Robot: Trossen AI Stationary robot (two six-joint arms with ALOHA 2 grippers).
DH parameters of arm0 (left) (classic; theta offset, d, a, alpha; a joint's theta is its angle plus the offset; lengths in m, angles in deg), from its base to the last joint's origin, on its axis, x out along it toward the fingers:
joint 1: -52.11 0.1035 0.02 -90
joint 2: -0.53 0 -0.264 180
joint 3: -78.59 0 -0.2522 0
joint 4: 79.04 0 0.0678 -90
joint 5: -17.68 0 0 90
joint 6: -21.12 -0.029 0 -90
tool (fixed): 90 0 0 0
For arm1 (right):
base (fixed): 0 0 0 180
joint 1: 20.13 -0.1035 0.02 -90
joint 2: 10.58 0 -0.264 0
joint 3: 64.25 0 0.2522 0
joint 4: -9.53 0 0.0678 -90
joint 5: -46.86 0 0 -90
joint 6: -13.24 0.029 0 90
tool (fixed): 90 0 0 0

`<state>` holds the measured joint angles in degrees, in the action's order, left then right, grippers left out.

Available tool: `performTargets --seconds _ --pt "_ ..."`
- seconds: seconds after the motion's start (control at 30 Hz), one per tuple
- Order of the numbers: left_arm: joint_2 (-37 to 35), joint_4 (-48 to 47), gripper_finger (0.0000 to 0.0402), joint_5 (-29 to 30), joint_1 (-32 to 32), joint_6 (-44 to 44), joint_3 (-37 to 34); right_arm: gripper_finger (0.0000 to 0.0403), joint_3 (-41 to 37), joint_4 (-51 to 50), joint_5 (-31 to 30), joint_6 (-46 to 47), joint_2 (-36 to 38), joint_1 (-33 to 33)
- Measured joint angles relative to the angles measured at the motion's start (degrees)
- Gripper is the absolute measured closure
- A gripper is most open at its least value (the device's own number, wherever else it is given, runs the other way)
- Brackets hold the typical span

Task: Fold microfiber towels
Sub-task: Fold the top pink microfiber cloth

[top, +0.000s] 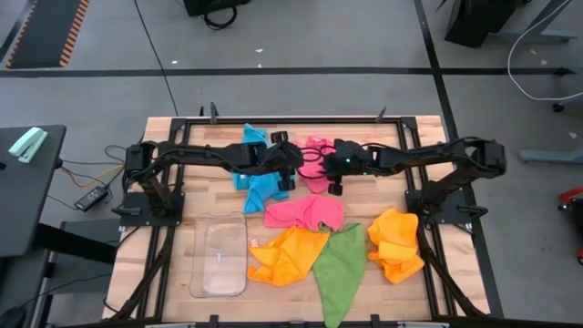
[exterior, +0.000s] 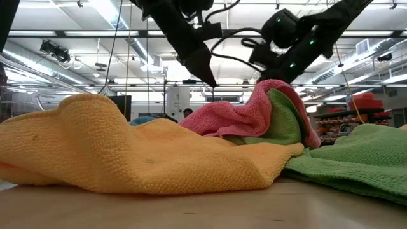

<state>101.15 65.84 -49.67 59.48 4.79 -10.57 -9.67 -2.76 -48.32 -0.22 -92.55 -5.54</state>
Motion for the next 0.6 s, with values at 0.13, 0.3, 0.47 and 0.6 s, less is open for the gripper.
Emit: performTargets --seconds 0.13,0.3,0.47,0.6 --pt "-0.6 -3.9 0.0295 0.0 -1.0 -0.6 0.0 0.0278 1.2 2.2 1.4 -0.5 -5.3 -0.1" --pt "-1.5 -7.7 0.0303 0.1 -2.1 -0.5 0.0 0.0278 2.9 0.8 1.4 -1.4 -10.3 -0.1" --pt "-2.1 -9.9 0.0310 0.1 -3.3 -0.8 0.0 0.0298 2.9 -1.7 1.4 -1.8 -10.7 -0.1" --pt "-2.0 -10.1 0.0316 0.0 -3.5 -1.4 0.0 0.0342 2.9 -4.1 1.3 -2.9 -10.5 0.3"
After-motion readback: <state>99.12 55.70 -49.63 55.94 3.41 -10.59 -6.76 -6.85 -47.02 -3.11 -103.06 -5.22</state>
